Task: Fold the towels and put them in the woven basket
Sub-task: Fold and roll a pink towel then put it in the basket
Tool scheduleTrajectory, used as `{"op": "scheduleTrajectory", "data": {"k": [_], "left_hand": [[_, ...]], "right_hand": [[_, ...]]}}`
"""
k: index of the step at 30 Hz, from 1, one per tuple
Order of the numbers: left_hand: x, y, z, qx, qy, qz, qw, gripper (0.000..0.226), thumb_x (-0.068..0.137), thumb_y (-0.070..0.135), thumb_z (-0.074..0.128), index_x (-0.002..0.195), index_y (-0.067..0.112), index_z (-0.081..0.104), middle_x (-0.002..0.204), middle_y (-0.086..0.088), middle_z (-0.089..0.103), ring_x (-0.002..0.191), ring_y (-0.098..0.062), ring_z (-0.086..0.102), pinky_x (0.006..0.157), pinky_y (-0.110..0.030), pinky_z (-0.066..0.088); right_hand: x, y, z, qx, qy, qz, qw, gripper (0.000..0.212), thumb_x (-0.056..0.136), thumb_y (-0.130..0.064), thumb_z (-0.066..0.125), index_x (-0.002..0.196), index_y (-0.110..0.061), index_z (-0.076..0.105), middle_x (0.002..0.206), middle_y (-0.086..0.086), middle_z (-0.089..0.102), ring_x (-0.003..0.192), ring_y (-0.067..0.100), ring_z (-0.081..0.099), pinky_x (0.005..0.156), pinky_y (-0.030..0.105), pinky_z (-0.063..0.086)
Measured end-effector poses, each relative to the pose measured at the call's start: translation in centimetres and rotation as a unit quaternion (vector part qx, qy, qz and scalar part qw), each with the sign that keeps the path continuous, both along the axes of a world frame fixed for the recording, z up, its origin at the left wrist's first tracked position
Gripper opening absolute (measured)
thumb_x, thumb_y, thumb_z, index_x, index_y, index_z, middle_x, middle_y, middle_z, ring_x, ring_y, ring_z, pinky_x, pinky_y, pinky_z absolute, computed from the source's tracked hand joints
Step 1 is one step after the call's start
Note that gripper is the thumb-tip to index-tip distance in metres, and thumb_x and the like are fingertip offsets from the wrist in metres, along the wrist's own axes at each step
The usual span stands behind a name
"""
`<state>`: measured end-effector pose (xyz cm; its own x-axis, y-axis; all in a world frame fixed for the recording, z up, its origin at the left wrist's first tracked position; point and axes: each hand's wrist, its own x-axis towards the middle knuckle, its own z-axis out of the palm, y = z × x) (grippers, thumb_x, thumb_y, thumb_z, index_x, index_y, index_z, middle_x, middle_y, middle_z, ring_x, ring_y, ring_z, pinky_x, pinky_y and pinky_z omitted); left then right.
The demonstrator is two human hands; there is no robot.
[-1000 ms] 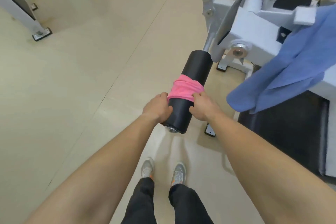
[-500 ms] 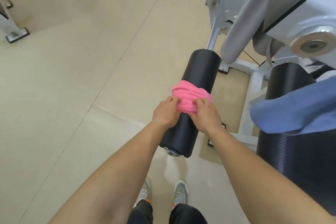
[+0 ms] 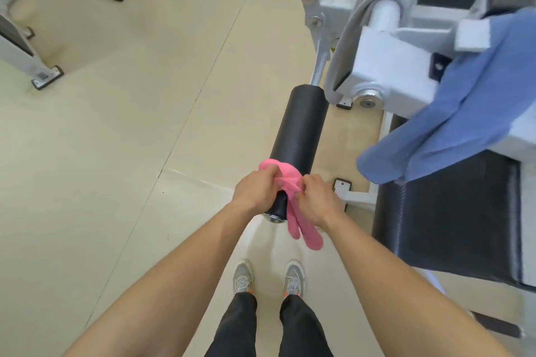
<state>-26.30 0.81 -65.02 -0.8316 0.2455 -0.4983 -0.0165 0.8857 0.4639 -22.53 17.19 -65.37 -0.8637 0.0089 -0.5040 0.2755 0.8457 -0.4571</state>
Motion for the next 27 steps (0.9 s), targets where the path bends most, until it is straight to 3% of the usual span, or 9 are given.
{"op": "scheduleTrajectory", "data": {"k": [4,8,11,13,15,19,23,27], "left_hand": [[2.1,0.3,6.6,0.019,0.009,0.007,1.0,0.009,0.092,0.035,0.042,0.098,0.03,0.047,0.078,0.003,0.064,0.071,-0.022,0.06,0.059,-0.035,0.048],[3.6,1.0,11.5,0.071,0.001,-0.012,0.997,0.012,0.092,0.039,0.044,0.09,0.034,0.054,0.083,0.006,0.065,0.079,-0.019,0.062,0.071,-0.038,0.053],[4.8,1.7,13.5,0.092,0.007,-0.043,0.995,0.011,0.092,0.039,0.048,0.089,0.035,0.058,0.086,0.008,0.065,0.085,-0.019,0.062,0.076,-0.037,0.052],[5.8,2.2,14.4,0.102,0.005,-0.076,0.992,0.011,0.092,0.038,0.051,0.09,0.032,0.061,0.087,0.008,0.066,0.087,-0.019,0.062,0.079,-0.037,0.052],[7.3,3.0,15.1,0.11,-0.008,-0.115,0.987,0.017,0.093,0.04,0.05,0.088,0.029,0.061,0.086,0.007,0.066,0.084,-0.018,0.061,0.078,-0.035,0.051],[10.6,4.9,15.7,0.088,-0.041,-0.195,0.976,0.035,0.097,0.035,0.037,0.082,0.018,0.064,0.085,0.001,0.067,0.082,-0.023,0.059,0.079,-0.039,0.048],[16.1,8.4,15.6,0.035,-0.118,-0.327,0.937,0.028,0.094,0.019,0.045,0.077,0.01,0.064,0.075,-0.001,0.06,0.076,-0.021,0.051,0.072,-0.035,0.045],[23.9,12.8,16.0,0.007,-0.166,-0.446,0.879,0.031,0.1,0.036,0.041,0.086,0.026,0.067,0.09,0.0,0.062,0.088,-0.02,0.056,0.076,-0.028,0.042]], "right_hand": [[3.1,0.7,6.4,-0.062,-0.038,-0.04,0.997,0.015,0.095,-0.035,0.043,0.094,-0.021,0.046,0.092,0.002,0.061,0.085,0.027,0.059,0.074,0.043,0.05],[6.6,1.9,11.0,-0.078,-0.048,-0.074,0.993,0.01,0.093,-0.034,0.048,0.09,-0.025,0.045,0.085,-0.003,0.06,0.078,0.021,0.057,0.063,0.035,0.045],[9.6,2.8,13.2,-0.096,-0.044,-0.147,0.983,0.008,0.088,-0.031,0.053,0.09,-0.024,0.05,0.084,-0.002,0.06,0.08,0.023,0.059,0.068,0.037,0.048],[12.0,3.4,14.6,-0.098,-0.048,-0.19,0.976,0.011,0.089,-0.03,0.054,0.087,-0.019,0.054,0.083,-0.001,0.06,0.076,0.021,0.057,0.061,0.034,0.045],[14.7,3.8,15.8,-0.078,-0.028,-0.216,0.973,0.017,0.09,-0.029,0.055,0.08,-0.015,0.053,0.079,0.001,0.059,0.074,0.023,0.054,0.061,0.035,0.041],[21.1,4.3,17.8,-0.076,0.028,-0.314,0.946,0.016,0.089,-0.028,0.057,0.083,-0.014,0.061,0.082,0.007,0.067,0.081,0.027,0.063,0.071,0.038,0.05],[28.4,5.3,19.1,-0.079,0.046,-0.389,0.917,0.013,0.089,-0.028,0.056,0.083,-0.022,0.065,0.08,0.0,0.069,0.08,0.021,0.066,0.076,0.042,0.056],[36.9,7.1,20.3,-0.043,0.037,-0.448,0.892,0.009,0.088,-0.03,0.06,0.081,-0.028,0.066,0.081,-0.006,0.067,0.081,0.017,0.064,0.073,0.034,0.054]]}}
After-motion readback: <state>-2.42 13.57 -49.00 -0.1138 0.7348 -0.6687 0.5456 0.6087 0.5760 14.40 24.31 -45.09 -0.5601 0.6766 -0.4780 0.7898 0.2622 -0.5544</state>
